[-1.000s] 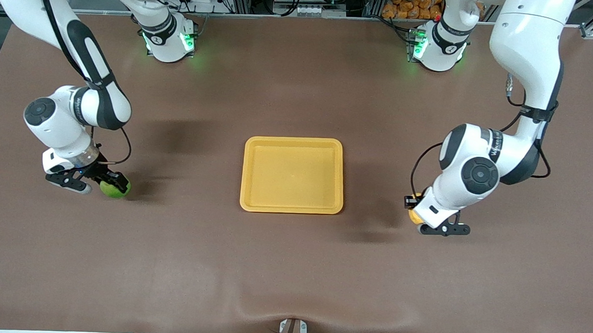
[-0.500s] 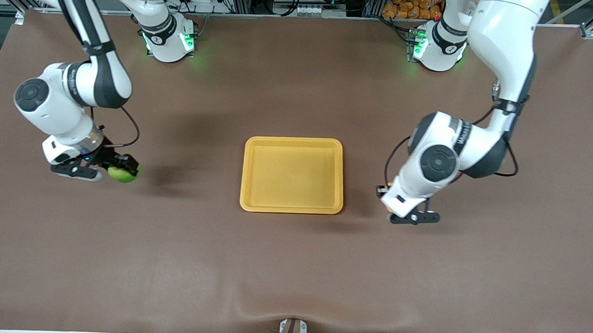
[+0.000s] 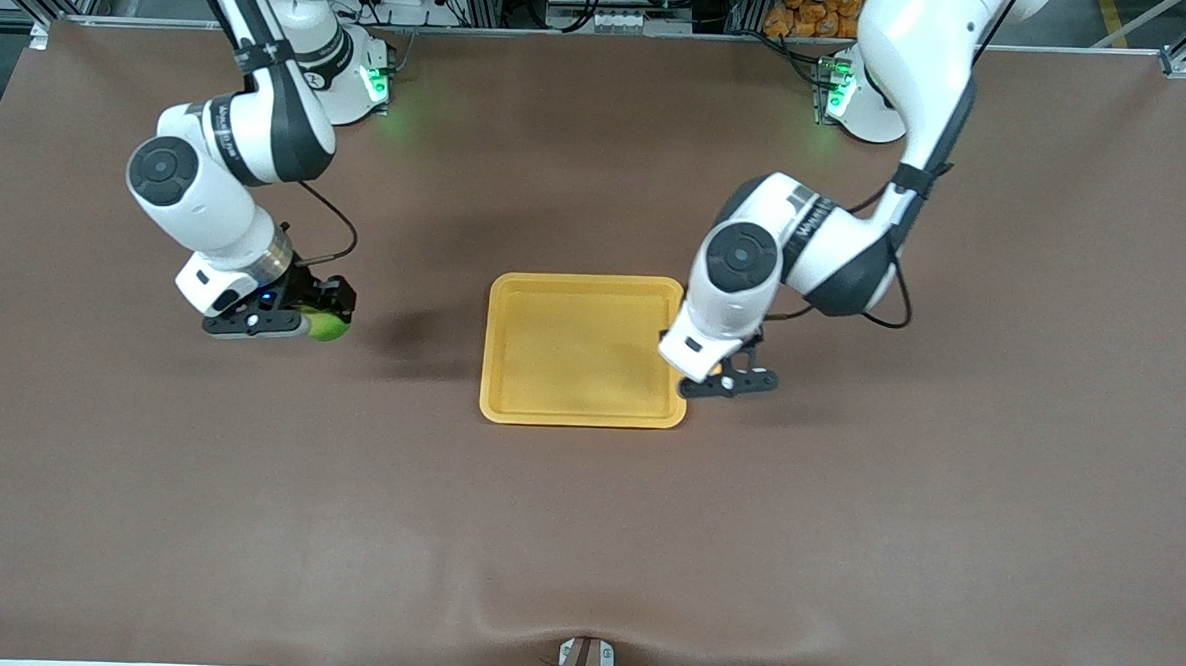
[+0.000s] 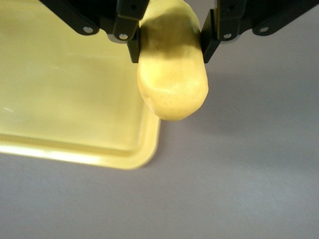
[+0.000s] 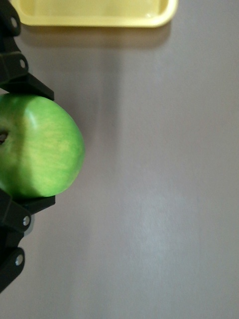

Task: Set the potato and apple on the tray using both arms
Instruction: 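Lift the potato toward the tray while the right gripper lifts the apple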

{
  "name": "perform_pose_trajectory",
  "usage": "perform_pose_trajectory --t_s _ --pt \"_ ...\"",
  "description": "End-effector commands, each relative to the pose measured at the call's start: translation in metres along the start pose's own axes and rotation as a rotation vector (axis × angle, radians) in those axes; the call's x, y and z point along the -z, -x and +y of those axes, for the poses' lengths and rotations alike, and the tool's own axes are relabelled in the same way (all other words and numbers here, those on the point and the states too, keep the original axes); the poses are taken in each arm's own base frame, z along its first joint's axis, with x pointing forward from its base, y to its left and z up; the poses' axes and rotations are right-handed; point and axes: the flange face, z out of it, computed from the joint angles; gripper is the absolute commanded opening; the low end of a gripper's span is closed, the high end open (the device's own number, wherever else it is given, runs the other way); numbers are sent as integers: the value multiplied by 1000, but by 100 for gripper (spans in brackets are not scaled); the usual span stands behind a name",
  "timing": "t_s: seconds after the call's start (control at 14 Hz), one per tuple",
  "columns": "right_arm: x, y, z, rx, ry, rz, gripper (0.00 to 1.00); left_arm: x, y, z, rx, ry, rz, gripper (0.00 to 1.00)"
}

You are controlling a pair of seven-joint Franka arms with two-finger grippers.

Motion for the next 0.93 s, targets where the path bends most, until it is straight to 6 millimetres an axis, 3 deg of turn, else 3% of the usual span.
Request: perform_pose_trajectory --t_s 0.0,0.14,0.29,0.43,0.64,0.86 --pt "15 13 -34 70 -8 -6 0 -1 14 21 38 -5 -14 0" --pt "19 20 -67 130 -19 0 0 -17 33 36 10 -22 -35 0" --pt "18 25 -87 138 -39 -6 0 -29 51 48 -34 -30 -60 0" --pt "18 24 -93 71 -116 -22 0 -49 62 54 -63 -51 -80 0" --pt "9 10 -100 69 -135 -32 0 -61 76 66 -94 -61 -81 0" --pt "7 -2 -127 347 -145 -5 0 -73 82 70 -102 -72 -92 0"
